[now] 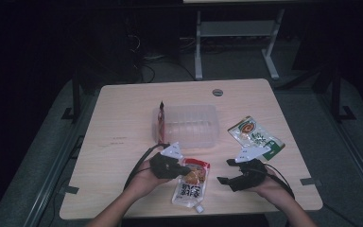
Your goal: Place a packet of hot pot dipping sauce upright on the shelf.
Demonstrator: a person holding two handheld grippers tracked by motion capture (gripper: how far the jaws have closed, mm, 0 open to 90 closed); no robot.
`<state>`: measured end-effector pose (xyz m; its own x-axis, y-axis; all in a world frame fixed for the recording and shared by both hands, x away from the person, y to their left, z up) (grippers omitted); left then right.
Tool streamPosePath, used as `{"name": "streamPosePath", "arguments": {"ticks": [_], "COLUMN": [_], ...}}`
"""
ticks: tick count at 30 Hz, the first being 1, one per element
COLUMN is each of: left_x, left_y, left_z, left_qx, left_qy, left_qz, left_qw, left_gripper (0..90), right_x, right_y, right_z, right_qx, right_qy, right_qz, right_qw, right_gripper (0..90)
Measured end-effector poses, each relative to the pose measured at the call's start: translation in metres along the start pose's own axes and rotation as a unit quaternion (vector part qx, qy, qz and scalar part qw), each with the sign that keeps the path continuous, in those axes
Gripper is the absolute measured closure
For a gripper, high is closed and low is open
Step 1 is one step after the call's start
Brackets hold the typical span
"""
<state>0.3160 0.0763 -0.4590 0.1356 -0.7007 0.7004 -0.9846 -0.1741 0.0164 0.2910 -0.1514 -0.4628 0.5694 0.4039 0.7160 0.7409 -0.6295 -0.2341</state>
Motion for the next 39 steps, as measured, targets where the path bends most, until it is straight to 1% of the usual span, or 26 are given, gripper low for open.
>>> {"name": "streamPosePath", "arguments": {"ticks": [1, 3, 6, 9, 10, 13, 15, 16, 17, 23, 26, 27, 30, 32, 33, 35, 39], "left_x": [0.005, 0.011, 0.020, 0.027, 0.028, 0.029, 0.027, 0.026, 0.025, 0.022, 0.019, 0.018, 0.013, 0.008, 0.006, 0.002, -0.007], "left_y": [-0.001, -0.001, -0.003, -0.004, -0.004, -0.005, -0.006, -0.006, -0.006, -0.008, -0.010, -0.010, -0.013, -0.016, -0.017, -0.019, -0.023], "left_z": [0.005, 0.013, 0.027, 0.040, 0.043, 0.053, 0.058, 0.060, 0.061, 0.061, 0.058, 0.058, 0.053, 0.048, 0.046, 0.041, 0.031], "left_qx": [-0.002, -0.007, -0.009, -0.016, -0.016, -0.013, -0.012, -0.010, -0.010, -0.008, -0.006, -0.004, -0.001, 0.004, 0.005, 0.010, 0.018], "left_qy": [0.001, 0.002, 0.000, -0.004, -0.005, -0.017, -0.027, -0.030, -0.036, -0.038, -0.045, -0.042, -0.047, -0.047, -0.052, -0.054, -0.059], "left_qz": [0.005, 0.008, 0.019, 0.019, 0.021, 0.028, 0.032, 0.029, 0.031, 0.031, 0.031, 0.029, 0.024, 0.020, 0.023, 0.015, 0.011], "left_qw": [1.0000, 0.9999, 0.9998, 0.9997, 0.9997, 0.9994, 0.9990, 0.9991, 0.9988, 0.9987, 0.9985, 0.9987, 0.9986, 0.9987, 0.9984, 0.9984, 0.9980], "left_gripper": [89.8, 89.8, 89.8, 89.8, 89.8, 89.8, 89.8, 89.8, 89.8, 89.9, 89.9, 90.0, 90.0, 90.0, 90.0, 90.0, 90.0], "right_x": [0.000, 0.000, 0.000, 0.000, 0.000, -0.001, 0.000, 0.000, 0.000, 0.000, 0.000, 0.000, 0.000, 0.000, -0.001, -0.001, 0.000], "right_y": [0.000, 0.001, 0.001, 0.001, 0.001, 0.001, 0.001, 0.001, 0.001, 0.001, 0.001, 0.001, 0.002, 0.002, 0.002, 0.002, 0.001], "right_z": [0.000, 0.000, -0.001, -0.001, -0.002, -0.002, -0.003, -0.003, -0.003, -0.003, -0.004, -0.004, -0.004, -0.004, -0.004, -0.004, -0.004], "right_qx": [-0.001, -0.002, -0.003, -0.002, -0.002, -0.003, -0.004, -0.004, -0.005, -0.007, -0.007, -0.007, -0.008, -0.008, -0.008, -0.008, -0.007], "right_qy": [0.001, 0.001, 0.002, 0.002, 0.001, -0.001, 0.001, 0.002, 0.003, 0.004, 0.004, 0.004, 0.006, 0.005, 0.005, 0.005, 0.003], "right_qz": [0.000, -0.001, 0.004, 0.002, 0.006, 0.005, 0.004, 0.004, 0.002, 0.001, 0.002, 0.002, -0.002, 0.000, 0.002, 0.004, 0.007], "right_qw": [1.0000, 1.0000, 1.0000, 1.0000, 1.0000, 1.0000, 1.0000, 1.0000, 1.0000, 1.0000, 1.0000, 1.0000, 1.0000, 1.0000, 1.0000, 1.0000, 1.0000], "right_gripper": [24.2, 24.1, 24.1, 23.9, 23.9, 23.9, 23.9, 23.9, 23.9, 23.9, 23.9, 23.9, 23.9, 23.9, 23.9, 23.9, 23.9]}}
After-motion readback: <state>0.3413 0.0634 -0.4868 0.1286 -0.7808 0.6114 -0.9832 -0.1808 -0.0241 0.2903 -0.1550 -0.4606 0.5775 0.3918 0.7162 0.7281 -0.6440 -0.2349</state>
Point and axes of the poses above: each handheld gripper's, and its own axes: z roughly forward along the jaws, x roughly out of its top, y roughly to its right, the point moved 4 cm from there along z, roughly forward along the jaws, and after that the axes turned 9 degrees about z, right-handed, at the moved point
